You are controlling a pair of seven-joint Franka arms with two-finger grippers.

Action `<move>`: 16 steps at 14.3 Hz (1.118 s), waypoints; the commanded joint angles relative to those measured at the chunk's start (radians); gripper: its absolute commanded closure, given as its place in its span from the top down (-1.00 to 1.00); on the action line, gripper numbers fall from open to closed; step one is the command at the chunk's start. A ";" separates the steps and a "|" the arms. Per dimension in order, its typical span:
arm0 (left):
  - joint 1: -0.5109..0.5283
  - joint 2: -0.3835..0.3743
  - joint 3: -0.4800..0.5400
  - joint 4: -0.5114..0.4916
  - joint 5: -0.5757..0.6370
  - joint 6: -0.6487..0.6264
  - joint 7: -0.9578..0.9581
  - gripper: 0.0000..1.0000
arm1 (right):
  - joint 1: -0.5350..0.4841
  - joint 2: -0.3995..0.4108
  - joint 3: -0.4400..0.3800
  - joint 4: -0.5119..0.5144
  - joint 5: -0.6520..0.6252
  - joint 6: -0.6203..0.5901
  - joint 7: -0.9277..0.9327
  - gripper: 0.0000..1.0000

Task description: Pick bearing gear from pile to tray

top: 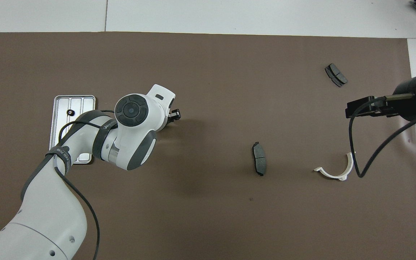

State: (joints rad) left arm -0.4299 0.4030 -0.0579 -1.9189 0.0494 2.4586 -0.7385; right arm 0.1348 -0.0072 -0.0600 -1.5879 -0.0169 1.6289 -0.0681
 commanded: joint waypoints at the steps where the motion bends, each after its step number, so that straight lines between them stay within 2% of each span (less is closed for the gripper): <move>1: -0.015 -0.004 0.015 -0.017 0.021 0.028 -0.024 -0.28 | -0.021 0.001 0.008 0.013 -0.012 -0.026 -0.059 1.00; 3: -0.013 -0.004 0.015 -0.015 0.023 0.025 -0.021 -1.00 | -0.043 -0.003 0.008 0.000 -0.005 -0.020 -0.061 1.00; 7: 0.003 -0.019 0.018 0.055 0.030 -0.104 -0.009 -1.00 | -0.041 -0.010 0.009 -0.018 -0.003 -0.007 -0.058 1.00; 9: 0.061 -0.097 0.015 0.054 0.030 -0.162 0.022 -1.00 | -0.043 -0.013 0.009 -0.021 0.005 -0.009 -0.070 1.00; 12: 0.193 -0.193 0.010 0.047 0.003 -0.285 0.207 -1.00 | -0.053 -0.014 0.008 -0.032 0.046 -0.006 -0.070 1.00; 16: 0.380 -0.237 0.012 0.011 -0.062 -0.322 0.534 -1.00 | -0.058 0.016 0.009 -0.001 0.049 0.019 -0.061 1.00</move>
State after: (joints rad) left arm -0.1254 0.1878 -0.0337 -1.8583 0.0235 2.1420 -0.3466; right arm 0.1004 -0.0049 -0.0598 -1.6001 0.0102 1.6307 -0.1068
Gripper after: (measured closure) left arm 0.652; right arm 0.000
